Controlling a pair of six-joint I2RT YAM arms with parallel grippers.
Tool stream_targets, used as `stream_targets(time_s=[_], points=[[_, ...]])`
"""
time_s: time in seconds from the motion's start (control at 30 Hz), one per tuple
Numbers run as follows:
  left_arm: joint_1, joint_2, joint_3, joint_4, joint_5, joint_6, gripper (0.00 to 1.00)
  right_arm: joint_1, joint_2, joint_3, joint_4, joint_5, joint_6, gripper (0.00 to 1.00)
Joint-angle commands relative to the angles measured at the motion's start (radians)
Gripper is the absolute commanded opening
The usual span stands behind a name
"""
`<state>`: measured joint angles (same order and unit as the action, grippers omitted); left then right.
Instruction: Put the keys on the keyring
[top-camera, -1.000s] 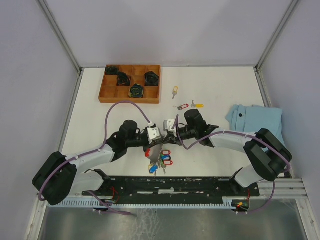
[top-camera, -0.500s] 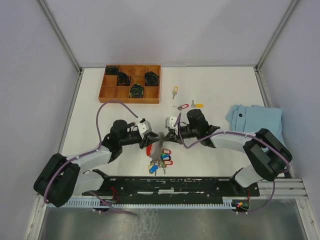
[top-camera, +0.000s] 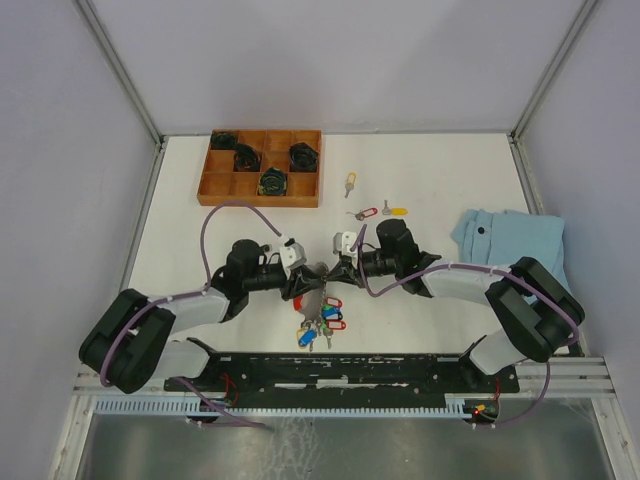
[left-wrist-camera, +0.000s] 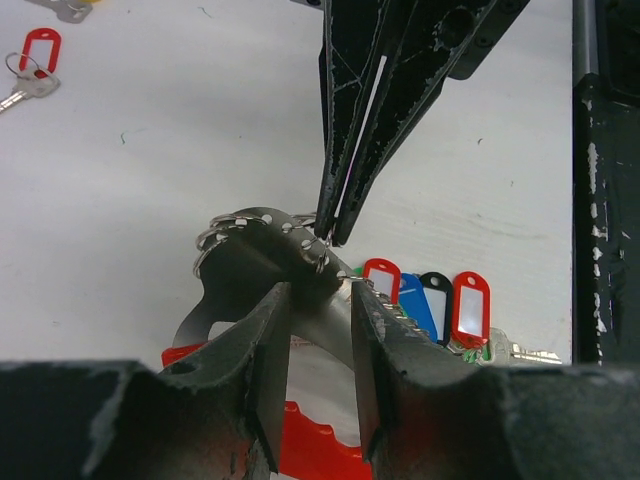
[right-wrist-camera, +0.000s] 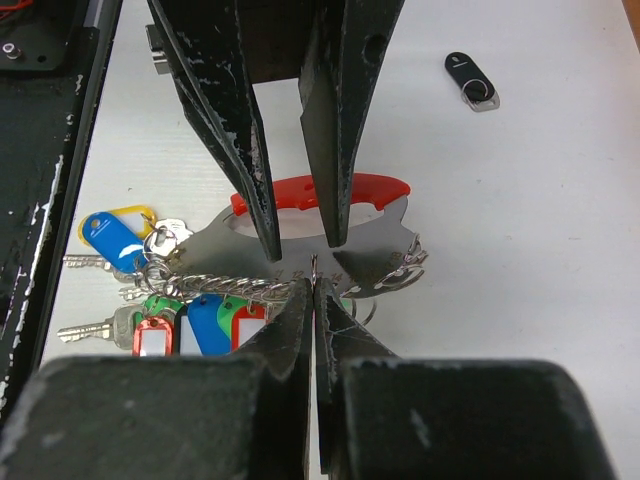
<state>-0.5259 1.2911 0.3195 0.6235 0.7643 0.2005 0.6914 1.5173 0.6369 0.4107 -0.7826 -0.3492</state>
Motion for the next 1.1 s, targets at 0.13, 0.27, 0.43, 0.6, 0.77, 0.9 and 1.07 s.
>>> stream_targets(time_s=[0.13,0.27,0.43,0.6,0.77,0.9,1.07], points=[[0.003,0.028,0.035,0.072,0.069,-0.025,0.37,-0.004,-0.03,0.0,0.079,-0.038,0.028,0.01],[0.004,0.037,0.038,0.083,0.085,-0.028,0.36,-0.003,-0.028,0.001,0.089,-0.042,0.036,0.01],[0.004,0.04,0.042,0.091,0.081,-0.02,0.35,-0.004,-0.031,0.0,0.091,-0.052,0.043,0.01],[0.004,0.042,0.045,0.094,0.071,-0.022,0.35,-0.003,-0.032,0.001,0.092,-0.064,0.046,0.01],[0.004,0.049,0.048,0.102,0.066,-0.025,0.33,-0.004,-0.035,0.0,0.092,-0.069,0.051,0.01],[0.004,0.06,0.054,0.105,0.073,-0.031,0.3,-0.004,-0.036,0.0,0.097,-0.072,0.055,0.01],[0.004,0.067,0.059,0.107,0.075,-0.033,0.28,-0.004,-0.038,0.0,0.1,-0.075,0.062,0.01]])
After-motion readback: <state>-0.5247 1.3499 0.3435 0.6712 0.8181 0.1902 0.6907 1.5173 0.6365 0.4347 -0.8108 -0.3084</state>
